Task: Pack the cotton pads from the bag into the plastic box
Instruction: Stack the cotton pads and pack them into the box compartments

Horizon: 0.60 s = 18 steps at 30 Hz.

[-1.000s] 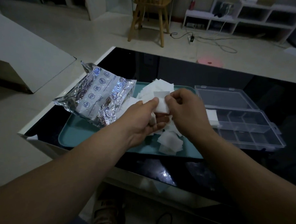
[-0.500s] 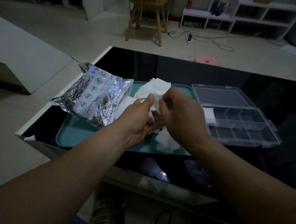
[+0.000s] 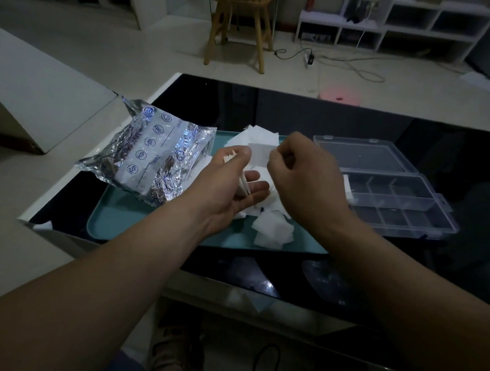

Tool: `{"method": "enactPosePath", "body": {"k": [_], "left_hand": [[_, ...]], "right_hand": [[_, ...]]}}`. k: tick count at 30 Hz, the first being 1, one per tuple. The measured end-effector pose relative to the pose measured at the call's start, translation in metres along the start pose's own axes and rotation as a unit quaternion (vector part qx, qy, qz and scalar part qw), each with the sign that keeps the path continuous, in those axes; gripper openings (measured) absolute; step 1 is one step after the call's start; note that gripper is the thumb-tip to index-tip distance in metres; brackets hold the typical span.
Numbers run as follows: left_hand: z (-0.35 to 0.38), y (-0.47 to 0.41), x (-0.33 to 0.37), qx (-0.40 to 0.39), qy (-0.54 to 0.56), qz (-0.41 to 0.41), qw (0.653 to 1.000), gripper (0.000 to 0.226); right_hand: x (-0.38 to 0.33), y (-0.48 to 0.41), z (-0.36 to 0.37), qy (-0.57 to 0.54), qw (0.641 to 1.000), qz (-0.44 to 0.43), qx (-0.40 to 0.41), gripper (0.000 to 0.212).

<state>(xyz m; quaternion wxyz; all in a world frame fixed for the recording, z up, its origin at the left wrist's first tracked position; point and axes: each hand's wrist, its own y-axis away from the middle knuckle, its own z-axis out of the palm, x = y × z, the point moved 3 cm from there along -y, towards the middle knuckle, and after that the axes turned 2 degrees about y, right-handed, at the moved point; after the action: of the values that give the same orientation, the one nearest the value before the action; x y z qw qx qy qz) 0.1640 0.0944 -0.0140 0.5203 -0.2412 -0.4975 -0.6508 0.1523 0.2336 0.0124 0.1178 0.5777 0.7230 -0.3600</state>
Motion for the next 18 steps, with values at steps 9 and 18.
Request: {"method": "enactPosePath", "body": {"k": [9,18], "left_hand": [[-0.003,0.004,0.004,-0.019,0.036,-0.019,0.999,0.039],[0.005,0.010,-0.002,-0.104,-0.020,-0.104,0.989,0.059]], "right_hand": [[-0.003,0.018,0.008,0.046,0.981,-0.177,-0.061,0.014],[0.005,0.017,0.001,-0.091,0.969,-0.106,-0.205,0.036]]}}
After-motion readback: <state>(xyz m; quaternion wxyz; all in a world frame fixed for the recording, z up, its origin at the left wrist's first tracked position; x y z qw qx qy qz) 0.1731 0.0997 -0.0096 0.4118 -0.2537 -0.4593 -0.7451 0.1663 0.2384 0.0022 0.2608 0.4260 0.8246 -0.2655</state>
